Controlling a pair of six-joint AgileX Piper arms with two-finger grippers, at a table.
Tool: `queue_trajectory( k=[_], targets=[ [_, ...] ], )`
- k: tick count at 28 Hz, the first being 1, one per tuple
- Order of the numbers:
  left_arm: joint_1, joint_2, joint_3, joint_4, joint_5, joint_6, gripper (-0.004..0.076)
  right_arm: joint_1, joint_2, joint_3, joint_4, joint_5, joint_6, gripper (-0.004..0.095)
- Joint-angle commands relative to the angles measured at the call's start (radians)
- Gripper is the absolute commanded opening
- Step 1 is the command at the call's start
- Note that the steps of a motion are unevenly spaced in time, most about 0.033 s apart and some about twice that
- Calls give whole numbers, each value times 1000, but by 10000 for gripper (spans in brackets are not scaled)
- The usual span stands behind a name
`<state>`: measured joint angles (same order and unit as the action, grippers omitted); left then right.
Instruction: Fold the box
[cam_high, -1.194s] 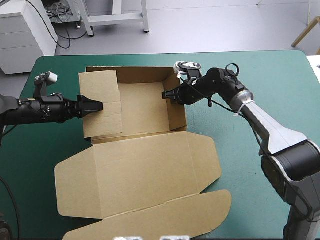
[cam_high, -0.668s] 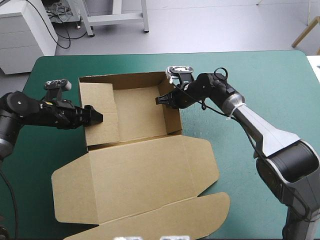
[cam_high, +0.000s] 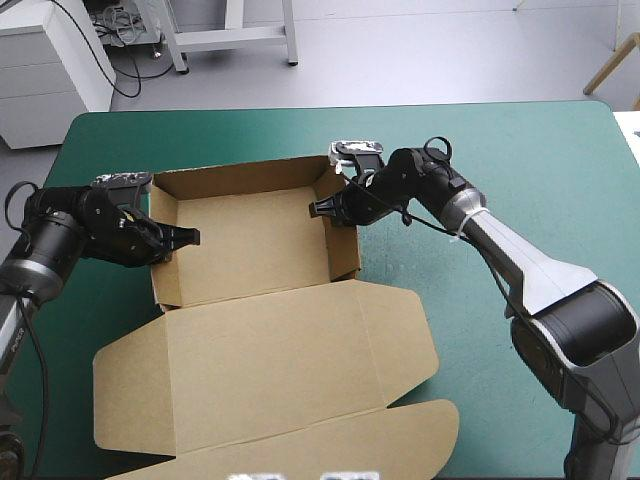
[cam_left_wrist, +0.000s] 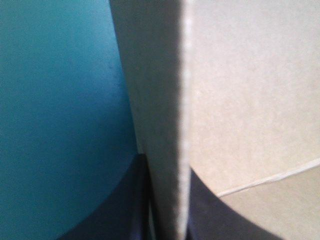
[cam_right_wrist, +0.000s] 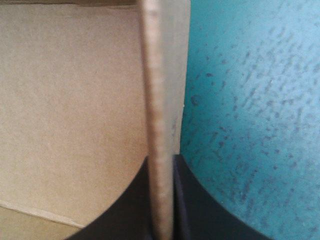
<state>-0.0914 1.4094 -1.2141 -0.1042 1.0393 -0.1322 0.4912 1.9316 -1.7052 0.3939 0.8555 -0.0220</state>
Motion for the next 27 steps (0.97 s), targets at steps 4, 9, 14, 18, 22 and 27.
queue_trajectory(
  k=[4, 9, 14, 18, 22, 27],
  targets=[
    [-89, 4, -35, 219, -9, -137, -10, 4, -61, -30, 43, -21, -10, -18],
    [-106, 59, -91, 194, -3, -130, -10, 2, -72, -30, -64, 43, 22, -18],
    [-162, 139, -178, 173, 0, -123, -10, -22, -118, -32, -195, 96, 84, -18],
    [-195, 218, -241, 130, 3, -122, -10, -90, -147, -34, -253, 204, 84, -19],
    [-231, 304, -306, 91, 23, -105, -10, -161, -151, -34, -336, 313, 100, -19],
    [-274, 381, -368, 67, 30, -99, -10, -178, -149, -20, -387, 346, 129, -19]
  ],
)
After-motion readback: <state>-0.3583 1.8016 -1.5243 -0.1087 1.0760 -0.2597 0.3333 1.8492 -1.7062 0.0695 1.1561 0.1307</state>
